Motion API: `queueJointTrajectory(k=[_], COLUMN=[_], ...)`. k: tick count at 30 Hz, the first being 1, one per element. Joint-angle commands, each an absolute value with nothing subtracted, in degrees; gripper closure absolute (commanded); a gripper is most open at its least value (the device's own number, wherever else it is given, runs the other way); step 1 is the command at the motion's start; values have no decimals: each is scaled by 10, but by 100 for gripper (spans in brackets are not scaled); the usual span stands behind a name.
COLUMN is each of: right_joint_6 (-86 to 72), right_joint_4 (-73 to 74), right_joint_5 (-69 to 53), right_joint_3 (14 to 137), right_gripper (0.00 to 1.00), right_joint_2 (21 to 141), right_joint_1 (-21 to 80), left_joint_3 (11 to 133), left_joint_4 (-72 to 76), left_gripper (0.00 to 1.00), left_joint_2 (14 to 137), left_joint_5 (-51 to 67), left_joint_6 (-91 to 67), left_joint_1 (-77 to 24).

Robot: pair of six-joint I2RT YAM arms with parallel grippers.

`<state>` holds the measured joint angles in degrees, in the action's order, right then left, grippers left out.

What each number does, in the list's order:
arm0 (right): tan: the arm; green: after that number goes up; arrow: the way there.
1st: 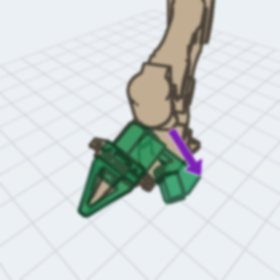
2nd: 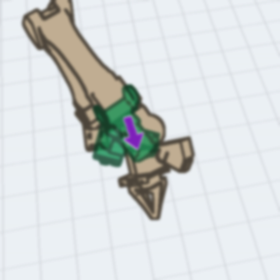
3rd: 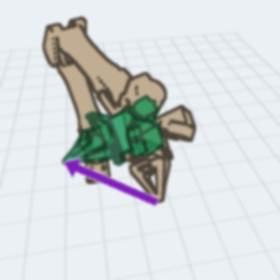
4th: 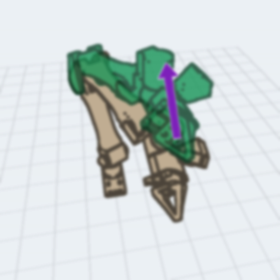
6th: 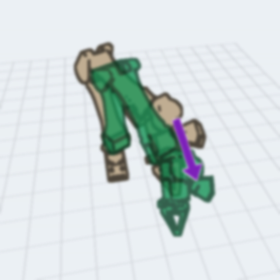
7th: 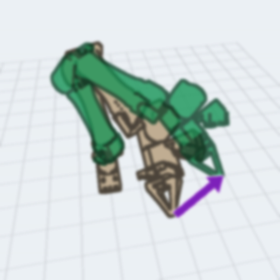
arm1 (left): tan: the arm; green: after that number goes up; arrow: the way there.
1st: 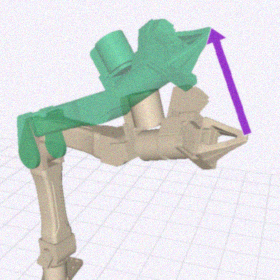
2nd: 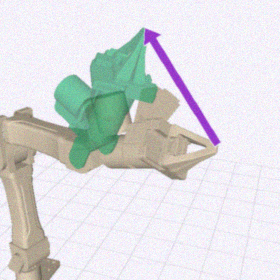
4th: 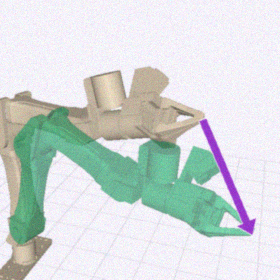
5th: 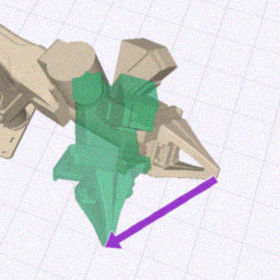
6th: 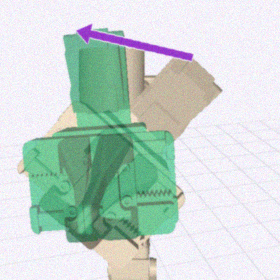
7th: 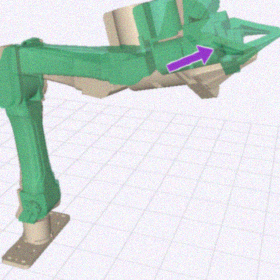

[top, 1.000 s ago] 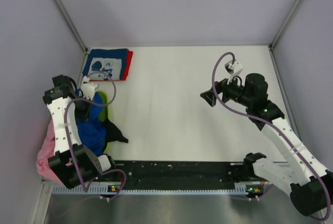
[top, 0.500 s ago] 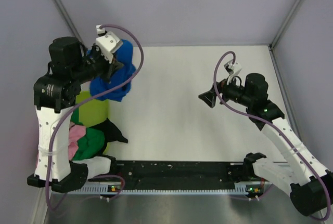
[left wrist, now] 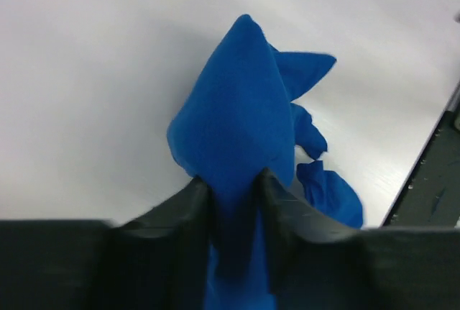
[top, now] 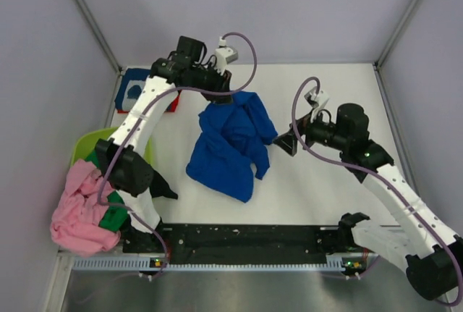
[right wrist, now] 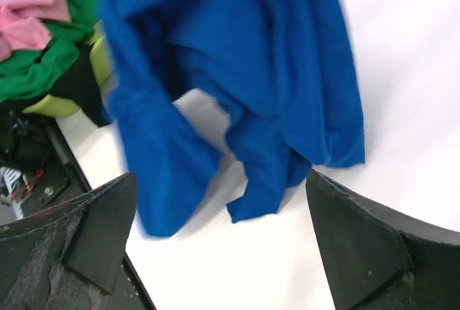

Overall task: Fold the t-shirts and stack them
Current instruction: Move the tshirt to the center of the board, then flatten out the tshirt

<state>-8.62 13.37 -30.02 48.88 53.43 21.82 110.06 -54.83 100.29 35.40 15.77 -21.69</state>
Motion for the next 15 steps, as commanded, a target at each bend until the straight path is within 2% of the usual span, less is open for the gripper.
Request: queueJointTrajectory(k=[1,3,4,8,12,15], right_joint_6=[-20,-4,23,47,97,100], right_joint_4=[134,141,149,140,100,114], right_joint_5=[-310,-266,-246,-173,-116,-147], right_joint_3=[510,505,505,503,513,580], right_gripper=[3,4,5,10,9,9], right_joint_2=[543,562,575,637,715,807], right_joint_1=[284,327,350,441,563,614], left_joint_3=[1125,1138,1138,1111,1041,971], left_joint_4=[-479,-484,-486,-490,-490,-493], left_gripper=[39,28,26,25,25,25], left_joint_2=[1056,1083,1085,1049,968,899], left_joint_5=[322,318,327,337,325,295], left_joint_6=[149,126,116,107,119,132], left_joint_1=[-199,-175,-158,-97,-22,29])
